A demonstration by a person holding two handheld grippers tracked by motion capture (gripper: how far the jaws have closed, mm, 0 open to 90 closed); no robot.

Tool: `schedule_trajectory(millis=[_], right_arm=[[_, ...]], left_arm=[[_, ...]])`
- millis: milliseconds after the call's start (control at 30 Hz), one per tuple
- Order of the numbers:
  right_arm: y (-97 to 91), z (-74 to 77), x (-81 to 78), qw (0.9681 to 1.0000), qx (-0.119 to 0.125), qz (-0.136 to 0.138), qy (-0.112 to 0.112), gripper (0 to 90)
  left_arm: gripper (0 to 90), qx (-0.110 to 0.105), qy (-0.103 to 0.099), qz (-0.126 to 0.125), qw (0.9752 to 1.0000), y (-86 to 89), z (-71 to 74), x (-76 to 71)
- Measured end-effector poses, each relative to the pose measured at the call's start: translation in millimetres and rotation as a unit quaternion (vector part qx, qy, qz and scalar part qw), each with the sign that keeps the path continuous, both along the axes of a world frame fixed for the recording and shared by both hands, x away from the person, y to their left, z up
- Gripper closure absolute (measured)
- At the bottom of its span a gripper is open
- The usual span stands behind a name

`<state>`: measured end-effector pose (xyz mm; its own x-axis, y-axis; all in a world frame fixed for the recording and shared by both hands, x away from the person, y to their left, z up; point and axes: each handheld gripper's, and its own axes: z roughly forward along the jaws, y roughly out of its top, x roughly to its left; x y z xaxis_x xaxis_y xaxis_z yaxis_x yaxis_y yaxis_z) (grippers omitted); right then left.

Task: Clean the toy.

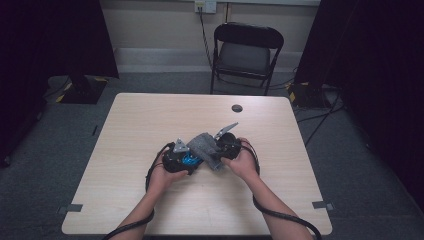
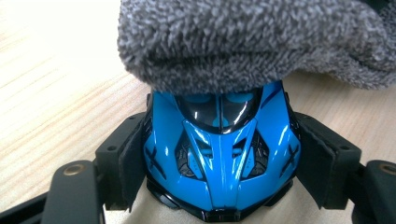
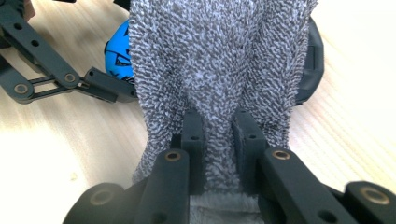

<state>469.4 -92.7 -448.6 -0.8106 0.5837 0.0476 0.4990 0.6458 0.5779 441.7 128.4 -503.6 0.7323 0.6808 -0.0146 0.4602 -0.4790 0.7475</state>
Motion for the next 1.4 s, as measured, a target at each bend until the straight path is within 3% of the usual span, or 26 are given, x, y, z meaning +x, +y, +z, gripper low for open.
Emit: schedule_trajectory(millis=[633, 1400], right_arm=[[-14.5, 3.1, 12.4, 0.999, -0.002, -0.045, -0.008, 77.9], [-28.0, 1.6, 26.8, 0.9952, -0.007, -0.097, -0.007, 78.0]], left_arm=[[25.6, -0.001, 0.0, 0.0, 1.0, -0.1, -0.1, 0.0], [25.6, 0.0, 0.0, 0.0, 1.0, 0.0, 0.0, 0.0]])
